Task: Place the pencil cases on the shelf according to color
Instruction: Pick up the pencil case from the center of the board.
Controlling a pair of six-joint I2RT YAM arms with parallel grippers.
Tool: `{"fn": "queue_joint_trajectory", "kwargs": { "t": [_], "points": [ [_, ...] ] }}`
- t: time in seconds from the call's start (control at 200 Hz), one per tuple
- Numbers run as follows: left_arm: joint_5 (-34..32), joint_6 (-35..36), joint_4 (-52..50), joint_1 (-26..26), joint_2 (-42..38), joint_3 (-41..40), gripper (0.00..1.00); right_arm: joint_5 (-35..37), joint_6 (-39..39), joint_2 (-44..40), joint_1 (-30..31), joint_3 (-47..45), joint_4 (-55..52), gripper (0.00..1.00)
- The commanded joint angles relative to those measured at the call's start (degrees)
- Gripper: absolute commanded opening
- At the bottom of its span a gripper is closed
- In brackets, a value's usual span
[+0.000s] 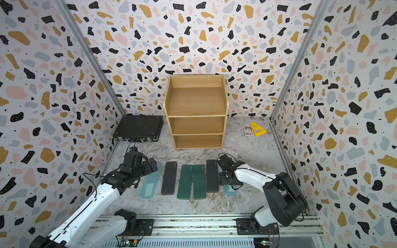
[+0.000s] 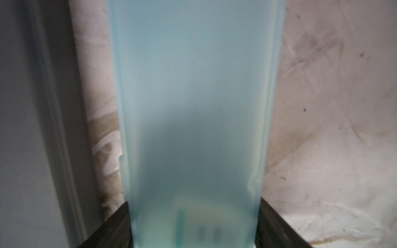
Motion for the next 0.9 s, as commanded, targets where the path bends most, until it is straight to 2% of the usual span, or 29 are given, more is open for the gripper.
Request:
{"fn": "queue_joint_trajectory", "kwargs": {
  "t": [0.0,0.145,0.31,0.611,0.896],
  "points": [
    [-0.1,-0.1,0.1,-0.3,-0.7,-0.7,1.00,3.2,0.6,-0.4,0.4,-1.8,-2.0,0.63],
    [-0.1,-0.2,-0.5,-0.3,-0.9,-0.5,1.00,4.8,-0.5,-3.9,0.4,-1.1,-4.7,0.50],
    [-0.2,-0.4,-1.4,-0.3,-1.9,-0.3,1.00,5.0,-1.4,-7.8,0.4,0.2,-7.3,0.40],
    [0.1,-0.9,-2.8,-0.6,-3.1,0.7,1.00,3.1,-2.9,-13.8,0.4,7.2,-14.6,0.39],
    [-1.6,-0.7,-5.5,-0.7,-2.8,3.6,1.00,1.3,-5.9,-14.1,0.4,20.7,-26.6,0.39]
  ]
}}
